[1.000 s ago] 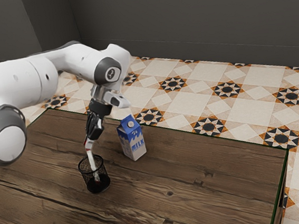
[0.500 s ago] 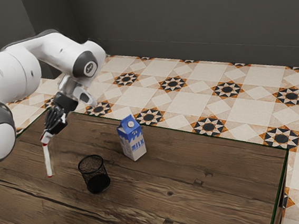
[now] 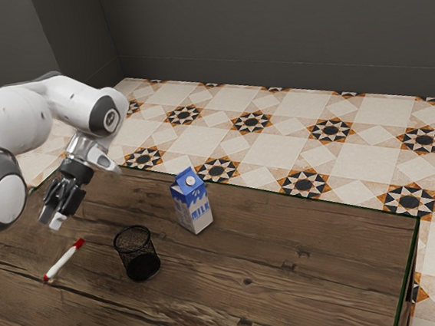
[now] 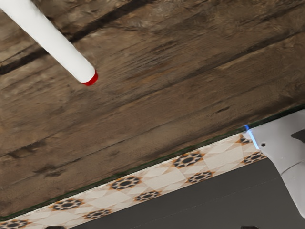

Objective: Take the marker out of the pen holder and place it to the left of the pen holder.

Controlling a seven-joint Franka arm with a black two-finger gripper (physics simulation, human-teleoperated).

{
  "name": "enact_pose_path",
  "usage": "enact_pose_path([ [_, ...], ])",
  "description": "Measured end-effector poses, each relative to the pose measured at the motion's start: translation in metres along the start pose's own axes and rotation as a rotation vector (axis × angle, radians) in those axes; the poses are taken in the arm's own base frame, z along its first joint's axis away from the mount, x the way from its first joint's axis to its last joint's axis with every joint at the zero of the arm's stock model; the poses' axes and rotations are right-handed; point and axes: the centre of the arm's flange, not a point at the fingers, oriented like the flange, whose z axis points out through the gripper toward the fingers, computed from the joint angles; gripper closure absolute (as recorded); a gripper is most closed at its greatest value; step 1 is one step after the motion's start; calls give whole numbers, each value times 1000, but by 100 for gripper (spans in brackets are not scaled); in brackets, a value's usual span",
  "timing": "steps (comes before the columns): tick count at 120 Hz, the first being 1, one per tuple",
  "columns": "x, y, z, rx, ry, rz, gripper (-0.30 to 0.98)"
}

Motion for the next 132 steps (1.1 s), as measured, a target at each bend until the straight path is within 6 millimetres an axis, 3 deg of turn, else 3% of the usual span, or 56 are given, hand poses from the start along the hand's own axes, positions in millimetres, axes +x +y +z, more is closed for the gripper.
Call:
enact_pose_path([
  [12,-17,54,-49,75,190,98,14],
  [30,-72,128,-119,208,525,203,7],
  [38,-84,162,-141,256,625,254,5],
  [47,-90,182,-153,270,704,289,4],
  [67,-97,195,-165,299,779,302,2],
  [106,-100,195,-171,329,807,286,0],
  [132,-102,223,-182,370,824,320,0],
])
